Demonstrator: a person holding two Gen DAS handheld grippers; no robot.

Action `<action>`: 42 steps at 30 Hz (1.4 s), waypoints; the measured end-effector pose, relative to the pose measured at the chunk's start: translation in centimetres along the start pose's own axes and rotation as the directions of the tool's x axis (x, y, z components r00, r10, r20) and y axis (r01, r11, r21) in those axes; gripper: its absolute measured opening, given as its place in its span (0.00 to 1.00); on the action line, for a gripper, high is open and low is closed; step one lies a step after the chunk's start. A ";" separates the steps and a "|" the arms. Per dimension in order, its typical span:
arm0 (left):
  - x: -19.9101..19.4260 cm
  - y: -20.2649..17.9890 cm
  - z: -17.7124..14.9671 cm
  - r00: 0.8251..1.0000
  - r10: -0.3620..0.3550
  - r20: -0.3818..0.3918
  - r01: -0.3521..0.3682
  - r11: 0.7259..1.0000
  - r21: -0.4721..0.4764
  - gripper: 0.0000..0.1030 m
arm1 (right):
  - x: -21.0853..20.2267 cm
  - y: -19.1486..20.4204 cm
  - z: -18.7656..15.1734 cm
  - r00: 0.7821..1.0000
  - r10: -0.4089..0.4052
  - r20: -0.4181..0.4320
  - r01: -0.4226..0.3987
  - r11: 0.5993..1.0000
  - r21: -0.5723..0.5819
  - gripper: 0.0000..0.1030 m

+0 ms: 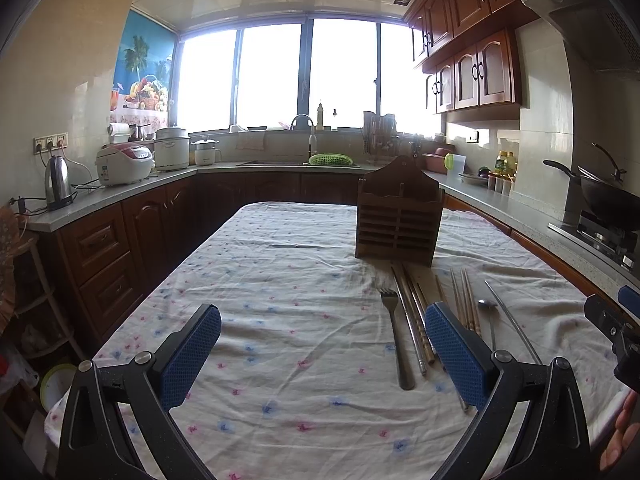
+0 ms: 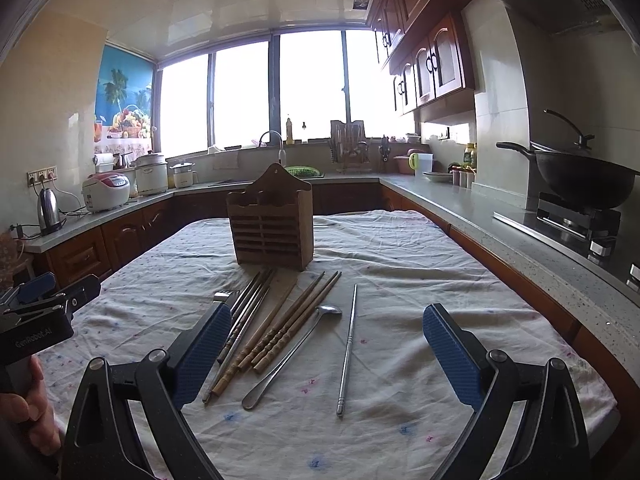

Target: Organize utensils

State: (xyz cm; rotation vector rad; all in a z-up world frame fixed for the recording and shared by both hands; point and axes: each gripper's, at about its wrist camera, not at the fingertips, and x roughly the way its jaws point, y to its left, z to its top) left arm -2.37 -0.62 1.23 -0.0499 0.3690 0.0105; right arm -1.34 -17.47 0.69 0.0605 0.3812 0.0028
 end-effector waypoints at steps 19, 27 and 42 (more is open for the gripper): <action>0.3 0.1 0.1 1.000 -0.008 -0.004 0.008 1.000 -0.004 0.99 | 0.0 0.0 0.3 1.000 0.018 0.004 -0.018 1.000 0.006 0.95; 0.4 0.0 0.2 1.000 -0.012 -0.008 0.011 1.000 -0.006 0.99 | 0.0 0.2 0.4 1.000 0.024 0.003 -0.024 1.000 0.005 0.95; 1.8 0.6 0.7 0.997 -0.048 -0.063 0.045 0.998 -0.052 0.99 | 0.8 0.1 0.4 0.998 0.053 -0.022 -0.053 0.999 0.013 0.95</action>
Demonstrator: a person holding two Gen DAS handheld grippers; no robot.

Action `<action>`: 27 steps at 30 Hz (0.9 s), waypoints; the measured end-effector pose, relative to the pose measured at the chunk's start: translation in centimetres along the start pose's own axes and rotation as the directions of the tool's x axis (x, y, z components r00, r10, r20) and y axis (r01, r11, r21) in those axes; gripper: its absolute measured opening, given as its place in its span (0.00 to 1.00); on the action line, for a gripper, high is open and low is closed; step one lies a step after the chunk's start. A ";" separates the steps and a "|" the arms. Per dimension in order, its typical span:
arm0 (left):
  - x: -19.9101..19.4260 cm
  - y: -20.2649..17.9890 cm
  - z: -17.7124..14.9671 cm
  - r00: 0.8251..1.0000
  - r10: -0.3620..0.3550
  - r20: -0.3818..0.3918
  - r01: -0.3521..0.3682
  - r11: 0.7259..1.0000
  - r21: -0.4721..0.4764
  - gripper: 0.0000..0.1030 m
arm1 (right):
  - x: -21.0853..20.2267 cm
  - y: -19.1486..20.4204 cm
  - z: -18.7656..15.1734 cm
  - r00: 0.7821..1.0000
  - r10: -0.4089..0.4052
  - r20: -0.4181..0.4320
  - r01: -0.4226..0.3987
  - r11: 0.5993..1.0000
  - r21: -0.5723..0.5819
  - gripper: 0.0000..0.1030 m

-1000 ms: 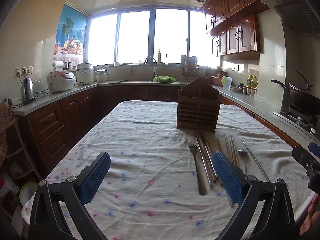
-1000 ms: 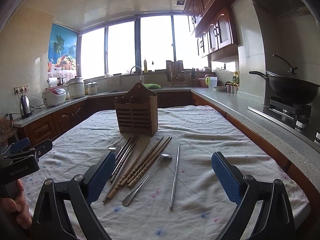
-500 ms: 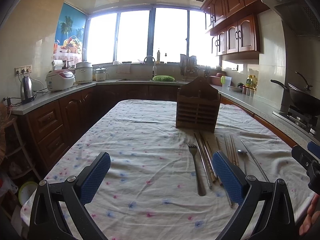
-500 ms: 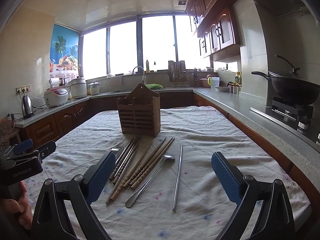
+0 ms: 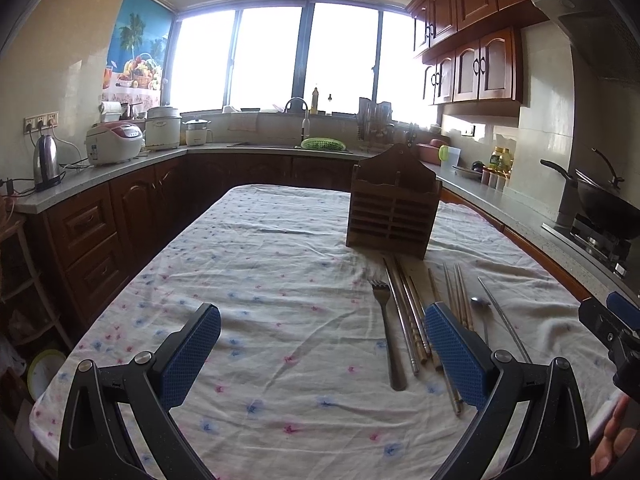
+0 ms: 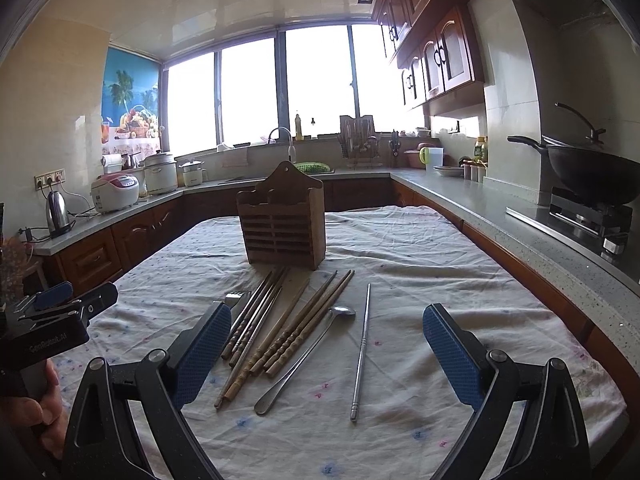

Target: Organize utensils

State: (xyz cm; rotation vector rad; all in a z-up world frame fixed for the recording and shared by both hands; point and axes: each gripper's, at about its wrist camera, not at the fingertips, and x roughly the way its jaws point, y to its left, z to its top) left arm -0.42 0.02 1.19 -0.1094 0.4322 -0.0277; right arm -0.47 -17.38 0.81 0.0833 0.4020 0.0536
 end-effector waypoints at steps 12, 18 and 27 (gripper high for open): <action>3.4 0.8 2.7 0.991 -0.084 -0.102 0.082 0.996 -0.020 0.99 | 2.4 -0.9 0.9 0.996 0.059 -0.070 -0.055 0.997 0.063 0.91; 5.9 1.1 4.0 0.980 -0.127 -0.152 0.123 0.992 -0.035 0.91 | 4.5 -1.5 1.6 0.988 0.079 -0.131 -0.066 0.993 0.101 0.75; 11.7 1.2 5.9 0.932 -0.217 -0.290 0.206 0.976 -0.069 0.72 | 9.1 -2.9 2.1 0.956 0.143 -0.258 -0.093 0.976 0.197 0.48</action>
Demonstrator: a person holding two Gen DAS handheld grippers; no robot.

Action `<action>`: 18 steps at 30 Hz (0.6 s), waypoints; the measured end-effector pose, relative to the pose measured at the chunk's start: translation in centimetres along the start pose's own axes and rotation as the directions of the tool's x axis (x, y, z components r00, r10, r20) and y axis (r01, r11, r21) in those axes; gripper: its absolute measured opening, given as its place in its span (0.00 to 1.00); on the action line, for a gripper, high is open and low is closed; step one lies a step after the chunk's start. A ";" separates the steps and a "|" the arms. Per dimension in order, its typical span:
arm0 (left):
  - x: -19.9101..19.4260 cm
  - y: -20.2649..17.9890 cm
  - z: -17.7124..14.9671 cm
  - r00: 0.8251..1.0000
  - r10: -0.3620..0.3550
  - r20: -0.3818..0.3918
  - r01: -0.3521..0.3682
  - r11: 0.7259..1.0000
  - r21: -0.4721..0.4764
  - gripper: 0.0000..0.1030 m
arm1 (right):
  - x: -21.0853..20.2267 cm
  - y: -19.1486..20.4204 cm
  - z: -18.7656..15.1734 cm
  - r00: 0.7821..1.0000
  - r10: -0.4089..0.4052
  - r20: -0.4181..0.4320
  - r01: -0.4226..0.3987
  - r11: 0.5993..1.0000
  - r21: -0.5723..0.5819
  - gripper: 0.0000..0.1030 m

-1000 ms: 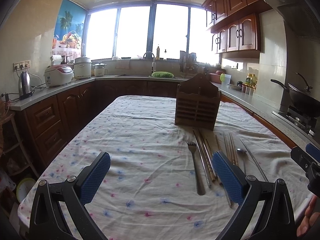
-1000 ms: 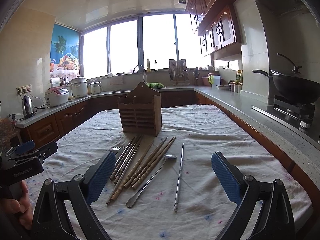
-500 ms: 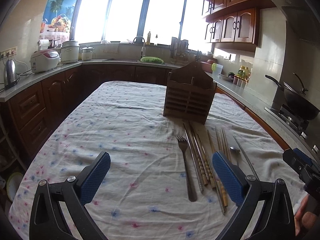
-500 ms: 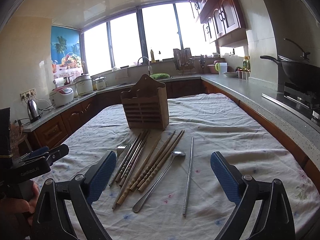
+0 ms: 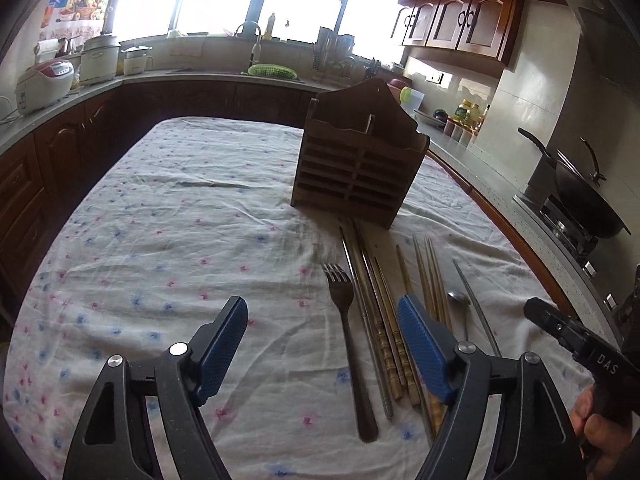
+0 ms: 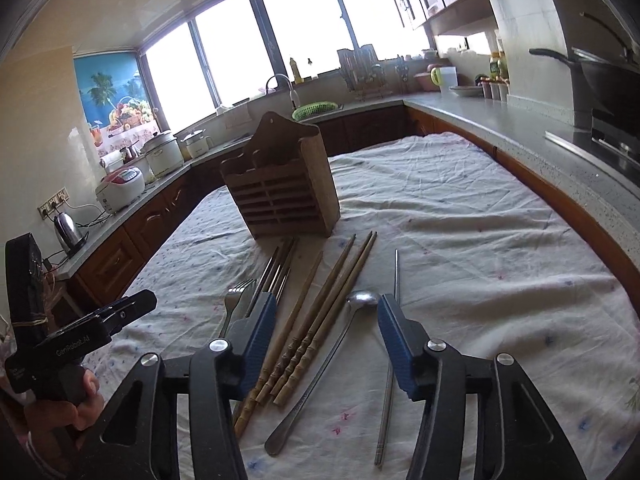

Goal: Organize utensils
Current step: 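Close the left gripper on the metal fork while the right gripper grasps the spoon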

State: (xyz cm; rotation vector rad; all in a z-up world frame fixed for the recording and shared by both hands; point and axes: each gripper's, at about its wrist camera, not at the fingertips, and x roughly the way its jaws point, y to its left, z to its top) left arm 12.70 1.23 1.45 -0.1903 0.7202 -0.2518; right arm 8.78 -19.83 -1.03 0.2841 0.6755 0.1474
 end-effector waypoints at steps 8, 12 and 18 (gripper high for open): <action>5.8 0.8 2.6 0.992 -0.040 -0.120 0.035 0.998 -0.044 0.61 | 5.1 -2.0 -0.3 0.981 0.048 -0.189 -0.026 0.993 0.117 0.32; 9.3 1.3 3.4 0.979 -0.070 -0.189 0.058 0.996 -0.071 0.50 | 7.1 -2.7 -0.5 0.966 0.065 -0.252 -0.027 0.988 0.151 0.32; 13.3 1.8 4.2 0.959 -0.111 -0.262 0.087 0.991 -0.103 0.39 | 8.9 -3.6 -0.1 0.949 0.116 -0.292 -0.056 0.977 0.206 0.29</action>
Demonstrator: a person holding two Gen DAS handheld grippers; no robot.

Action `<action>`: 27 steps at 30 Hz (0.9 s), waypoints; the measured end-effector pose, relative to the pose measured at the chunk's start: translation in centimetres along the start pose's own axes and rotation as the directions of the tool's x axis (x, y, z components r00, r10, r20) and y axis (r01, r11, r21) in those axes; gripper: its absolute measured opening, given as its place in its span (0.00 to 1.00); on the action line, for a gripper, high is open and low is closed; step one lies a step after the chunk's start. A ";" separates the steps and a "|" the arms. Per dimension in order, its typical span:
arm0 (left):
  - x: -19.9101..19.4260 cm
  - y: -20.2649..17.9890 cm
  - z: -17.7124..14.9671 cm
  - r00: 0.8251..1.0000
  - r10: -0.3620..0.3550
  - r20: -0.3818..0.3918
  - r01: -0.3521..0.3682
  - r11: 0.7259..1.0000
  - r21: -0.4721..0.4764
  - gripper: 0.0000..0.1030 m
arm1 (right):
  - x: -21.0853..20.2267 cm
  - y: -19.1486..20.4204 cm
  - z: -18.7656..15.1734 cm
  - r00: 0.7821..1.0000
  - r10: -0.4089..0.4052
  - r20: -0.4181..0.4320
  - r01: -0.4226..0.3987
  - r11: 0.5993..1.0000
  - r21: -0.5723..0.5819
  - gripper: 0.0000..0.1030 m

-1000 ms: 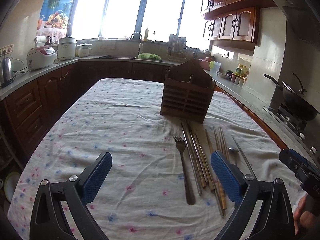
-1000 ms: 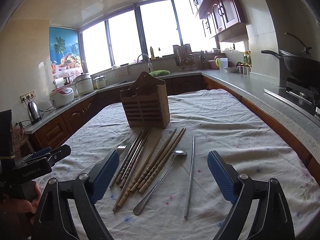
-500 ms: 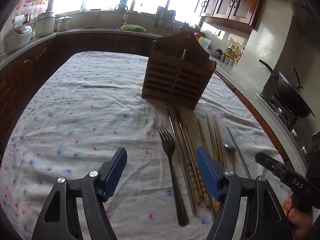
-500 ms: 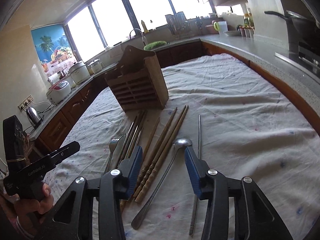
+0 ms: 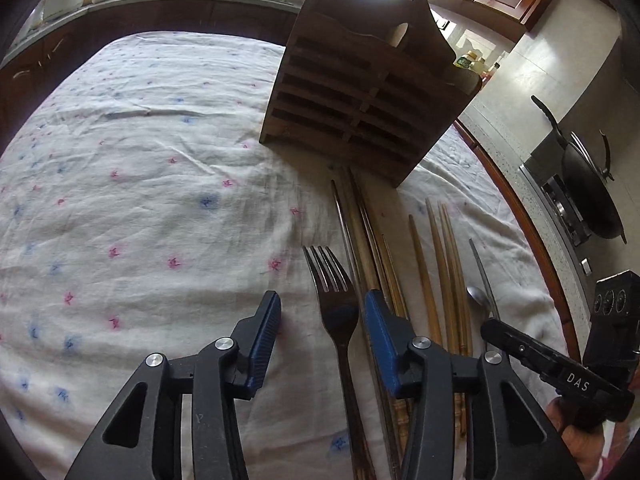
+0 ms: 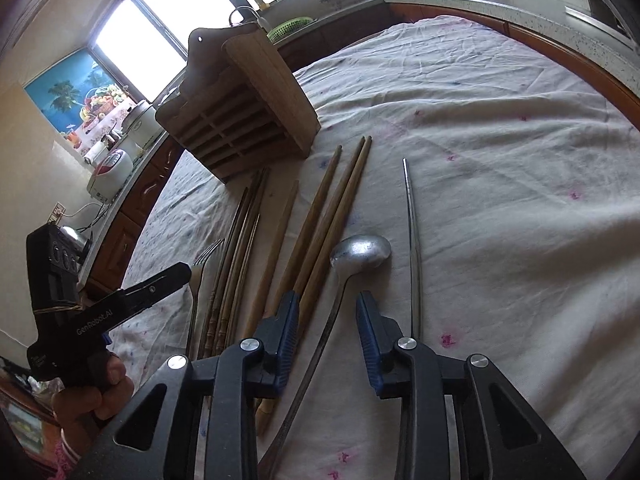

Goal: Organize utensils
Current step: 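Close the left gripper on the metal fork while the right gripper grasps the spoon, then lift the fork and spoon, lower both into the wooden holder and open both grippers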

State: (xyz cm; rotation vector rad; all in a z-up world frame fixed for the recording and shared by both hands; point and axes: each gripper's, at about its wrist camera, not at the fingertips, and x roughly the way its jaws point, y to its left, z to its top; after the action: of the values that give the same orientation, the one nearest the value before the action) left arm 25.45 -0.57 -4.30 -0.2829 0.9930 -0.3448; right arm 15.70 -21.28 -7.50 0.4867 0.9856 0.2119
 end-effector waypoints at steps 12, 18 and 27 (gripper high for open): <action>1.4 0.3 1.2 0.996 -0.091 -0.015 0.091 0.996 -0.005 0.20 | 0.2 -1.1 1.0 0.998 0.063 -0.007 -0.062 0.996 0.062 0.03; -2.7 0.0 0.2 0.990 -0.121 0.073 0.121 0.993 0.005 0.18 | -2.2 0.3 1.3 0.996 0.069 0.055 -0.070 0.998 0.009 0.02; -10.0 0.3 -1.4 0.959 -0.154 0.237 0.155 0.988 0.011 0.01 | -5.7 3.0 2.1 0.983 0.111 0.148 -0.105 0.993 -0.051 0.02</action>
State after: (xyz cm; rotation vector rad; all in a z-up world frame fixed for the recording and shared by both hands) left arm 19.32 3.64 2.46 -0.4008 0.7386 -0.4387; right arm 14.50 -21.52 -0.82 0.5105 0.8060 0.2889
